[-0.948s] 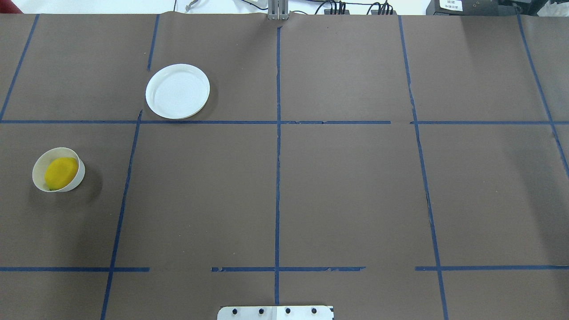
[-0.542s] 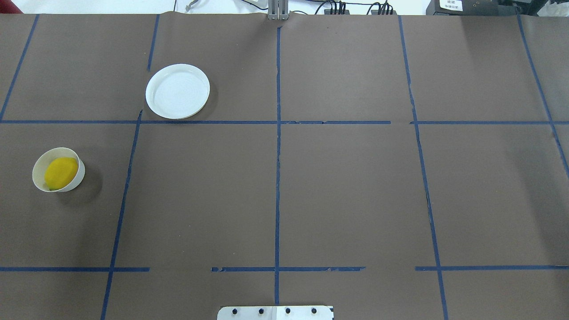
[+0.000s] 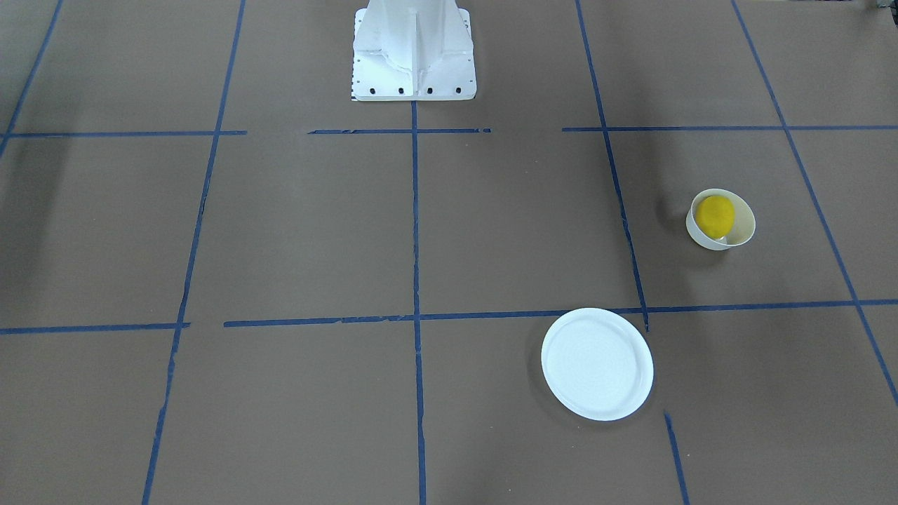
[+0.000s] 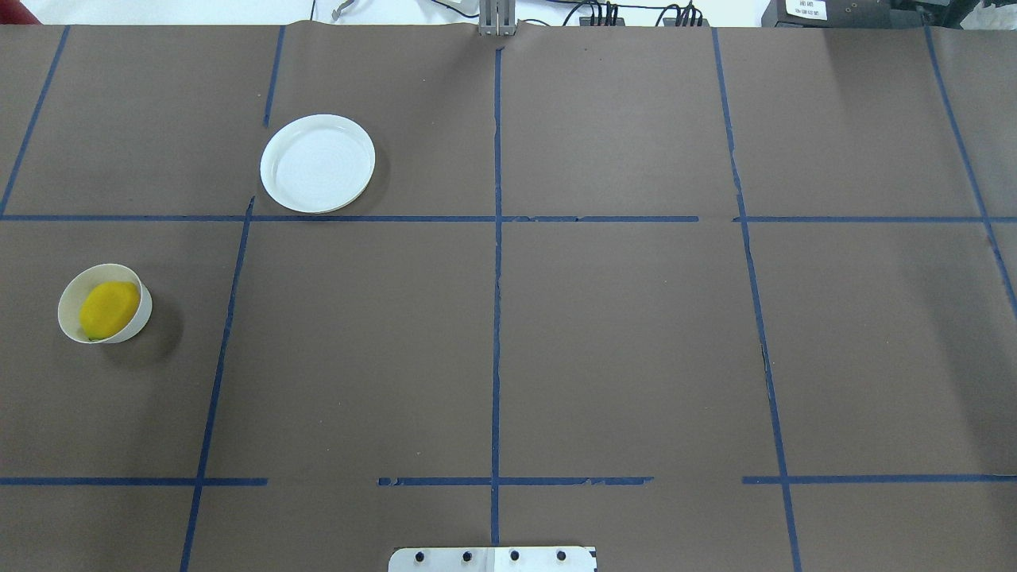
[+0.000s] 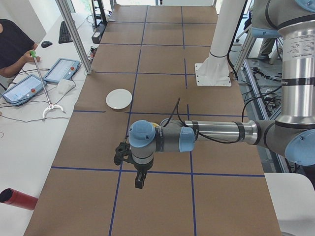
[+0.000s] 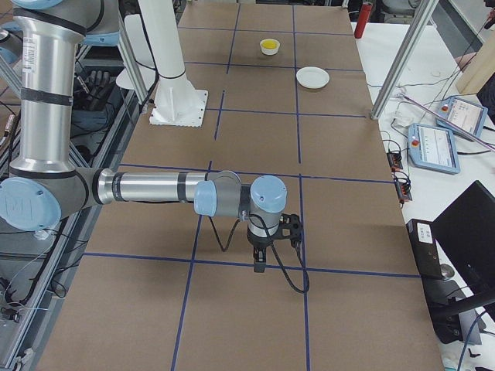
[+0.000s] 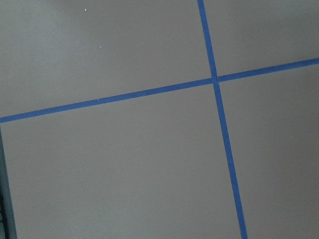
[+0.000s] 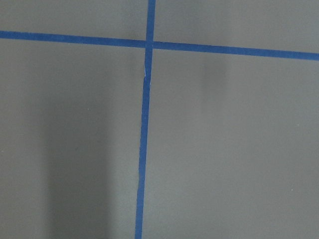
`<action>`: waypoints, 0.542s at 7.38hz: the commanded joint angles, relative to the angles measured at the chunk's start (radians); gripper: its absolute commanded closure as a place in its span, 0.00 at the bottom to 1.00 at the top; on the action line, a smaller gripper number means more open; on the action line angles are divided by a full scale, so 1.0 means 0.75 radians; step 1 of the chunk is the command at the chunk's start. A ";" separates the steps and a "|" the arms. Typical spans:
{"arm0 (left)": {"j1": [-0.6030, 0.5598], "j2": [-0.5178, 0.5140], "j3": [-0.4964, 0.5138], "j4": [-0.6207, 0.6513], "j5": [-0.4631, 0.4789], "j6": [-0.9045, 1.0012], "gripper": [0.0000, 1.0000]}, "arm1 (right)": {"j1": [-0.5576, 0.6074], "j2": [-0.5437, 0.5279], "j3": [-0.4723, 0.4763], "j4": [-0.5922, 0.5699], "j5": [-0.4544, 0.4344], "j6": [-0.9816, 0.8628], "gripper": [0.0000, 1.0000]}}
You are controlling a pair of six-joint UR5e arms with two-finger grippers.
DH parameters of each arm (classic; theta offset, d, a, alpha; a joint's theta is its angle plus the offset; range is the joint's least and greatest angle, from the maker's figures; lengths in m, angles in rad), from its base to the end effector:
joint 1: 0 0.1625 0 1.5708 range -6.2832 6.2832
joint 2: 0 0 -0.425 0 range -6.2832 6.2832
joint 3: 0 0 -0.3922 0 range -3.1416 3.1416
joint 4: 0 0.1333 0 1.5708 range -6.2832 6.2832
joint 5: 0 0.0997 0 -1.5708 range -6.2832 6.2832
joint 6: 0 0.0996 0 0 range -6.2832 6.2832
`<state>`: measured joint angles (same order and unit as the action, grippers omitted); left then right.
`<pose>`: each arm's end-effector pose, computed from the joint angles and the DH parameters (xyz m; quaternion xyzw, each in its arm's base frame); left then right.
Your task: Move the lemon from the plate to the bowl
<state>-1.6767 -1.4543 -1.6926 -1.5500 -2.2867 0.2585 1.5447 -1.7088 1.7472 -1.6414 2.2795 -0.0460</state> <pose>-0.1142 -0.4317 0.6592 0.0563 0.3459 0.0687 0.9341 0.0572 -0.4323 0.6472 -0.0116 -0.3471 -0.0282 0.9373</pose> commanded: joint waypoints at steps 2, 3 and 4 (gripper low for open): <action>0.014 0.006 0.001 -0.059 0.016 -0.005 0.00 | 0.000 0.000 0.000 0.000 0.000 0.000 0.00; 0.039 -0.038 0.015 0.067 0.014 -0.005 0.00 | 0.000 0.000 0.000 0.000 0.000 0.000 0.00; 0.041 -0.037 -0.029 0.139 0.006 -0.001 0.00 | 0.000 0.000 0.000 0.000 0.000 0.000 0.00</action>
<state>-1.6548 -1.4693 -1.6925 -1.5187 -2.2780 0.2558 1.5447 -1.7089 1.7472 -1.6414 2.2795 -0.0460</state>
